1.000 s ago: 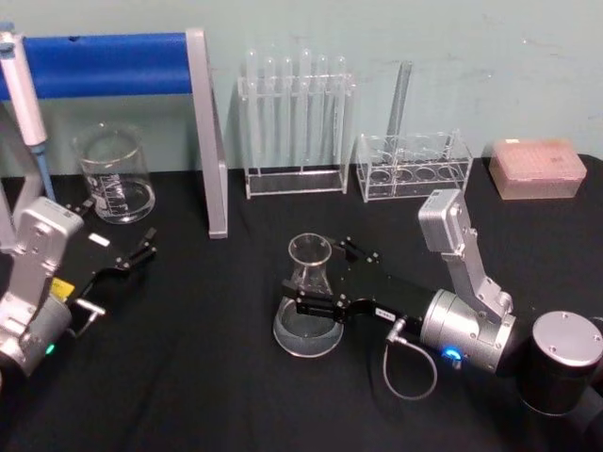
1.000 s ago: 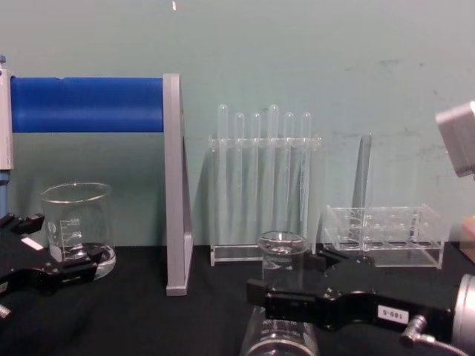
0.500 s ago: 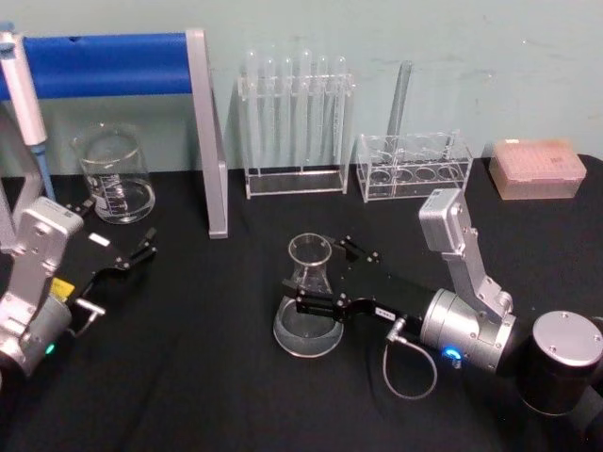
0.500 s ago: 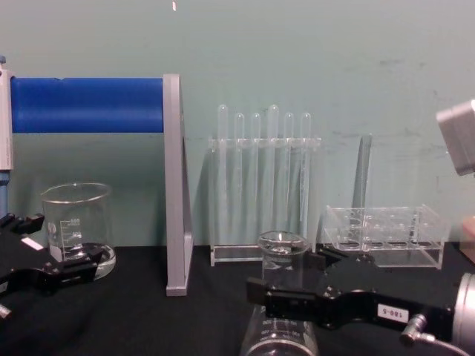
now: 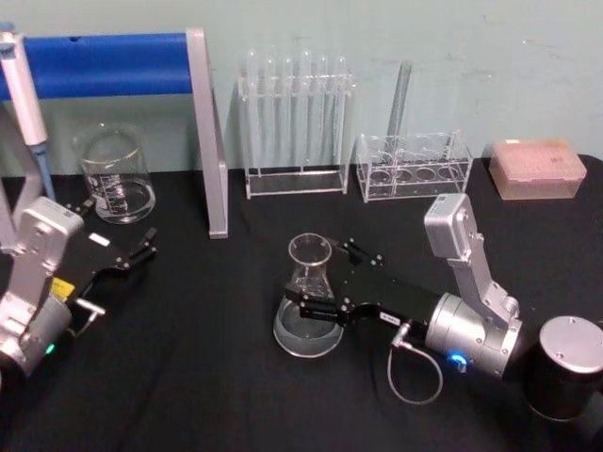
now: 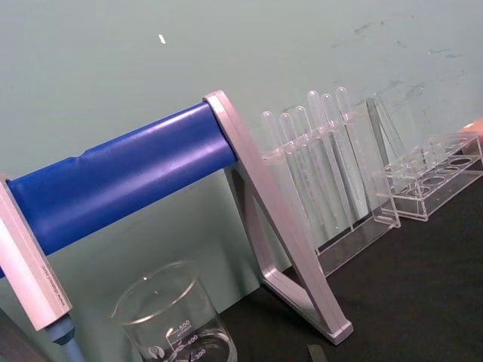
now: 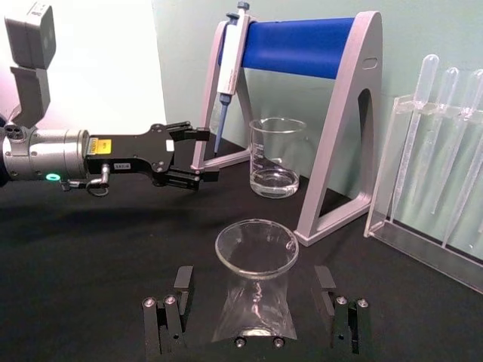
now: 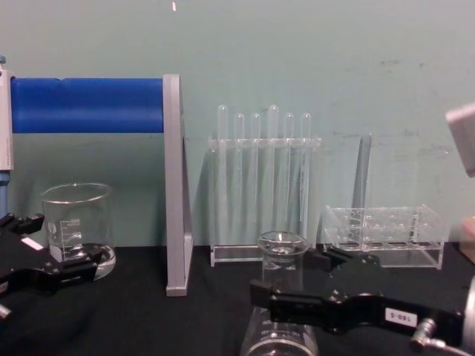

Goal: Grasp the erlenmeyer flask with one hand, shake it three times, then place it back.

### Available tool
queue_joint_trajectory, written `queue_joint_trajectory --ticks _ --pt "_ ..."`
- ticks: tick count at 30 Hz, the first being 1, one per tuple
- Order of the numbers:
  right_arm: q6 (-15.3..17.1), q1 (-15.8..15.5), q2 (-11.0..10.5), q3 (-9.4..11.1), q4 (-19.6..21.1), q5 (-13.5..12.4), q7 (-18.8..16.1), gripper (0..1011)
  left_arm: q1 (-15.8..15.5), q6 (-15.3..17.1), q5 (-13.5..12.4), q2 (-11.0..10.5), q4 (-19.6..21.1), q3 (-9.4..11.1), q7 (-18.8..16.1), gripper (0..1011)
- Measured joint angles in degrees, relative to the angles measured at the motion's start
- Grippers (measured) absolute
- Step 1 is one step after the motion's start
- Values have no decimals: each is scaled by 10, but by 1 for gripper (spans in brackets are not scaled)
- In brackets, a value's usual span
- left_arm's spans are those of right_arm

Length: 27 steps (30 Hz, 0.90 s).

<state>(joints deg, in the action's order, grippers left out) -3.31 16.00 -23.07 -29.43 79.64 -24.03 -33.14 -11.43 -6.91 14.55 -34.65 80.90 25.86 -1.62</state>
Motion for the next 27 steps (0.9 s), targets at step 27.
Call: queue_joint_trajectory --ticks 27 --pt "4 -117 -28 120 89 11 162 1000 0 0 0 0 0 0 0 1001"
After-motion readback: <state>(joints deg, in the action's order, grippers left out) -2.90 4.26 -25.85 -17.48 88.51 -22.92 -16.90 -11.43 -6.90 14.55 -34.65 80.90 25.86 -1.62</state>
